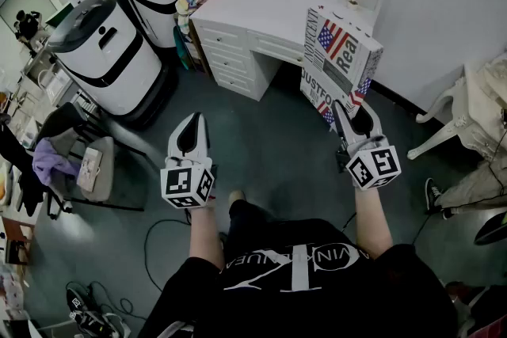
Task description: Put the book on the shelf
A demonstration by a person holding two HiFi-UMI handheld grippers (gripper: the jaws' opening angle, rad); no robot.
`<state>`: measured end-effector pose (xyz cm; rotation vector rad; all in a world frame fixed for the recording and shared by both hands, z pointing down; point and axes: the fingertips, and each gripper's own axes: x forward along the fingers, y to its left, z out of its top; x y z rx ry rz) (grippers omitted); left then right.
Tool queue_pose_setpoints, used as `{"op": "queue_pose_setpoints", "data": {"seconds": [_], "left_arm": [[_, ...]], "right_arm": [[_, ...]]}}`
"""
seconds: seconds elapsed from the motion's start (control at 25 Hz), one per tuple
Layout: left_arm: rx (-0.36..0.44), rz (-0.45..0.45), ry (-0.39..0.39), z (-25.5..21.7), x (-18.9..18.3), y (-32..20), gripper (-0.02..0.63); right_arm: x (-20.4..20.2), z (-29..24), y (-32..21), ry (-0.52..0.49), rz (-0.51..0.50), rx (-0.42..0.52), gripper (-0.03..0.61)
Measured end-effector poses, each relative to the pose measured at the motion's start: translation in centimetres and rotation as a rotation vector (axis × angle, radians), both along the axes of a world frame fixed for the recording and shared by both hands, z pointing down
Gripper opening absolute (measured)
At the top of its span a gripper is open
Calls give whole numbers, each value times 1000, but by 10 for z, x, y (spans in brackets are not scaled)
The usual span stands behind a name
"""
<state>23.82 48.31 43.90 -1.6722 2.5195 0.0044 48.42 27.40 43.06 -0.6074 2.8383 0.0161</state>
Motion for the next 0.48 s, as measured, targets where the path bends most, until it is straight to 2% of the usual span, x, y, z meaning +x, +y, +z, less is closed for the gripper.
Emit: {"op": "queue_pose_setpoints", "data": {"seconds": [0.48], "left_arm": [[-12,5,17,7,-1,-14,0]], "right_arm": [[-4,14,-16,18,-2,-35,158]]}}
